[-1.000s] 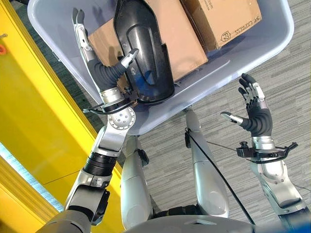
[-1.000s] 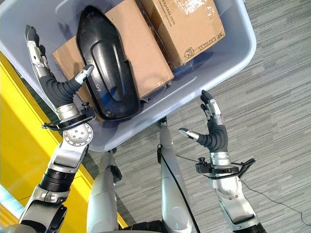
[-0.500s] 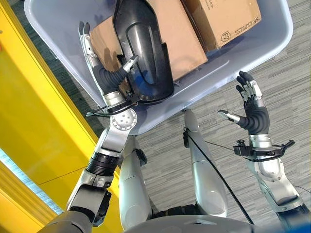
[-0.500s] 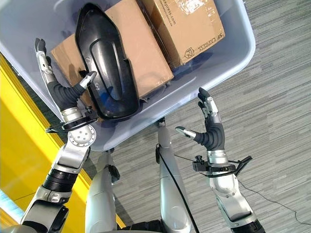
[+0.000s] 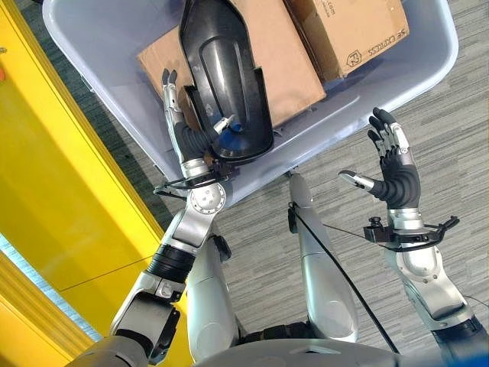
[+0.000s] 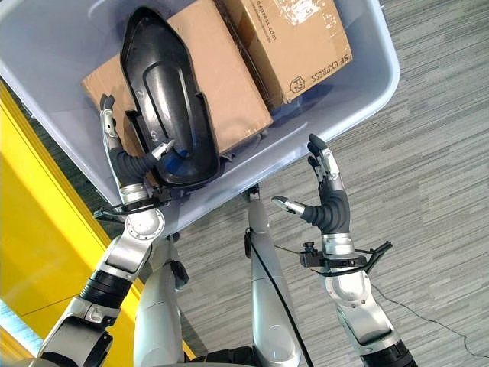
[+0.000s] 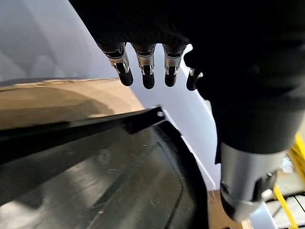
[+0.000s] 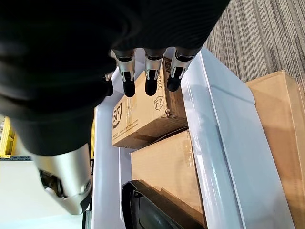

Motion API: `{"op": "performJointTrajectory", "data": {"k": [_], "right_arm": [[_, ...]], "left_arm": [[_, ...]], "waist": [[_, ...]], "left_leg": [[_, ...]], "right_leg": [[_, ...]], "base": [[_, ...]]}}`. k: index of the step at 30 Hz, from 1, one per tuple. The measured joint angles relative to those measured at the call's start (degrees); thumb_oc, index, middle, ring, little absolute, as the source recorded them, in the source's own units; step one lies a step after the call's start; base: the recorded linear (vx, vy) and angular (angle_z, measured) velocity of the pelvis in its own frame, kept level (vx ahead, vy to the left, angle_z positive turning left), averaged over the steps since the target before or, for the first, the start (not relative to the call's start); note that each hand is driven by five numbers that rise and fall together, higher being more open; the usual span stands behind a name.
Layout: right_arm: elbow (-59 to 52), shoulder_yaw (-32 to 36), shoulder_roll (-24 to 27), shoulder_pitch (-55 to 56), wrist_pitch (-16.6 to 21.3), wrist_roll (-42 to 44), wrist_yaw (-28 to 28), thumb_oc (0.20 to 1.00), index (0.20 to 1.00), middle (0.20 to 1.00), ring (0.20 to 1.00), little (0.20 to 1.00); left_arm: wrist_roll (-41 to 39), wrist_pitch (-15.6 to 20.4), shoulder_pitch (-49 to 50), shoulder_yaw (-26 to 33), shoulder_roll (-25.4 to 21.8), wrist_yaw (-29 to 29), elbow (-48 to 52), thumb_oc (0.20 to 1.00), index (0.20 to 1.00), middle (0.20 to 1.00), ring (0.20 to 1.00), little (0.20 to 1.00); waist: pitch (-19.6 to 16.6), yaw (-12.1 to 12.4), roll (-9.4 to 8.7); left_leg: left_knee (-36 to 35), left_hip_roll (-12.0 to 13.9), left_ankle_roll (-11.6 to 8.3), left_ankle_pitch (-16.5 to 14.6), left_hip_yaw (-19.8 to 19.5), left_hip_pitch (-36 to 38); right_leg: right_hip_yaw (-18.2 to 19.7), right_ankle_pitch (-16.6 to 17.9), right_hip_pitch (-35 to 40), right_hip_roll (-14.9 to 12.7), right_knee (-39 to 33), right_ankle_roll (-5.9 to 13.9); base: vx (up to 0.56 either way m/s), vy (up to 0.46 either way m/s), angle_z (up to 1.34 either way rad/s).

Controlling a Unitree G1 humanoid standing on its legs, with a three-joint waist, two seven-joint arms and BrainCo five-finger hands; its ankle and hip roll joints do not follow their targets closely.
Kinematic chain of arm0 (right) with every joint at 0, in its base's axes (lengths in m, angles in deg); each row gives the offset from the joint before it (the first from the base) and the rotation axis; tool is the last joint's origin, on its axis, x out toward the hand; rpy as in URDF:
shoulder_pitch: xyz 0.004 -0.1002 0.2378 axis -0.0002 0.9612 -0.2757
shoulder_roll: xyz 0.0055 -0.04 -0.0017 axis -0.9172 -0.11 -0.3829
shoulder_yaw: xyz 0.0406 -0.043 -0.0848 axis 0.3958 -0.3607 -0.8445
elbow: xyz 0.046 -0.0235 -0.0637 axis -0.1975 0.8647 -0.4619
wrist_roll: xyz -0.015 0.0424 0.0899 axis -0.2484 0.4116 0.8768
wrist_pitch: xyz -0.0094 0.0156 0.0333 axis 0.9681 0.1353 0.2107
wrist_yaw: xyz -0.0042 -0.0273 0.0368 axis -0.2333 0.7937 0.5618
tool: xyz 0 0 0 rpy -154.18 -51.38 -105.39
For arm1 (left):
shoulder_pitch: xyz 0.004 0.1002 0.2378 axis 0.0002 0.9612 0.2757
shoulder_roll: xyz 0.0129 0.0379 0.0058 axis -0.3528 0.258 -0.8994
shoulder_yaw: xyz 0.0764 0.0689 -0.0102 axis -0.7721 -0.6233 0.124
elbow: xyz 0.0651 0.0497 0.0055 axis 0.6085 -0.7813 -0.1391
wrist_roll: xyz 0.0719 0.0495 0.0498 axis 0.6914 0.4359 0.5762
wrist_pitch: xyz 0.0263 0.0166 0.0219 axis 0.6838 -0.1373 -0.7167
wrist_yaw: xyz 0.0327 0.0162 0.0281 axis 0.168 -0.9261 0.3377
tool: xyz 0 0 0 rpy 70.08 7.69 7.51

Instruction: Move parts from the plastic box to the shelf.

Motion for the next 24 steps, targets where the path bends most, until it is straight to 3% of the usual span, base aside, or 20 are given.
{"op": "performJointTrajectory", "data": {"k": [9,24], "right_arm": [[0.0,-0.7,0.0,-0.1,0.0,0.0,0.9,1.0,1.0,1.0,1.0,1.0],[0.0,-1.8,0.1,-0.1,-0.1,0.0,2.3,1.0,1.0,1.0,1.0,1.0]], "left_arm": [[-6.6,0.7,-0.1,0.2,2.9,1.5,-3.8,1.0,1.0,1.0,1.0,1.0],[-13.9,6.3,-3.2,0.3,5.8,5.2,-6.5,1.0,1.0,1.0,1.0,1.0]], "waist": [[0.1,0.2,-0.14],[0.0,0.3,-0.21]], "left_leg": [[-0.1,0.0,-0.01,-0.2,0.2,-0.5],[0.0,-0.2,0.03,-0.3,0.1,-1.6]], "right_leg": [[0.0,0.0,-0.4,0.0,-0.5,0.03],[0.1,0.1,-1.4,-0.1,-0.5,0.1]], "base": [[0.0,0.0,0.0],[0.0,0.0,0.0]]}}
